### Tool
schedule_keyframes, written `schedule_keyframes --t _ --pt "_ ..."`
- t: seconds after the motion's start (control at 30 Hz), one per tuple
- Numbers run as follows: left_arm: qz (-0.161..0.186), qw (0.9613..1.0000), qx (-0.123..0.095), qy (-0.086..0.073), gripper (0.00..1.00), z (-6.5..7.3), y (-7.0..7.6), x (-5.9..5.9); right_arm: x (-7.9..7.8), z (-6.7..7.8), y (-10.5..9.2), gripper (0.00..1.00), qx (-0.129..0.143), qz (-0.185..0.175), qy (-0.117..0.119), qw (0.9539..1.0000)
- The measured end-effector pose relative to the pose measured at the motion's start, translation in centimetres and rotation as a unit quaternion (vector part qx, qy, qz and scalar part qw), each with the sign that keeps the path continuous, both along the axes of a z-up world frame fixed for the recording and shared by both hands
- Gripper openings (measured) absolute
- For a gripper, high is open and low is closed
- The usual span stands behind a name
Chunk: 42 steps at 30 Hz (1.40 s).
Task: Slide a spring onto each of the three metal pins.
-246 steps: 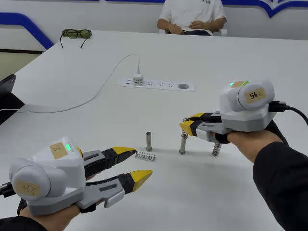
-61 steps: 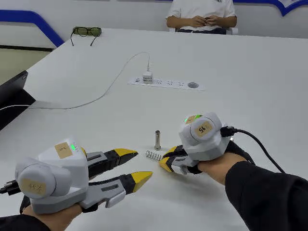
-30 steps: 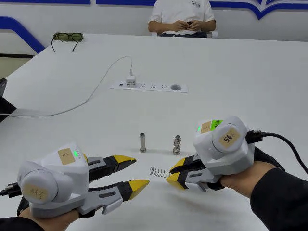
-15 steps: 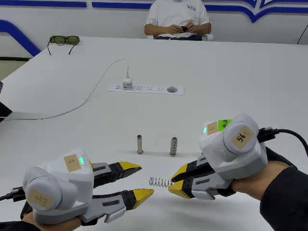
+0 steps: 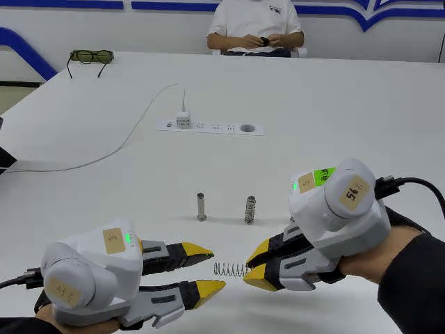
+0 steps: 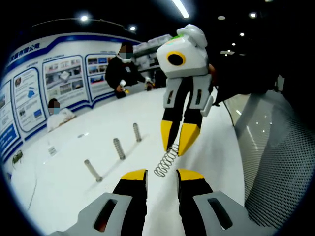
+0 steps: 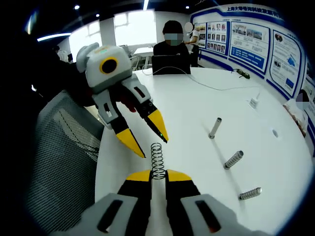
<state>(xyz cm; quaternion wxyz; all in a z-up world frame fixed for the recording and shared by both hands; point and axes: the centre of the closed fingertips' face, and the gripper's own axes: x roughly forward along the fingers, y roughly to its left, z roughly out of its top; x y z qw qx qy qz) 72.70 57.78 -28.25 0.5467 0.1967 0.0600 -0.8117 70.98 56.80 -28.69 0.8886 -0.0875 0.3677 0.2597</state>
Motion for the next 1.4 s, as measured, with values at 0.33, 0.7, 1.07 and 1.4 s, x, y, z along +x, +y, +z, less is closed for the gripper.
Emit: schedule_keyframes --t 0.33,0.7,1.07,1.4 --pt "-0.018 0.9997 0.004 -0.015 0.17 -0.2 0.1 -0.5 -0.4 0.0 0.7 0.11 0.003 0.019 0.013 0.9997" --pt "-0.027 0.9994 0.009 -0.022 0.12 -0.5 0.2 -0.8 -0.5 1.0 0.9 0.11 0.014 0.018 0.011 0.9997" --pt "-0.018 0.9997 0.01 -0.012 0.11 -0.5 0.1 -0.5 0.5 2.7 1.2 0.11 0.022 0.013 -0.015 0.9996" --pt "-0.015 0.9998 0.01 -0.005 0.11 -0.4 0.0 -0.7 1.4 4.0 1.9 0.11 0.032 0.014 -0.035 0.9988"
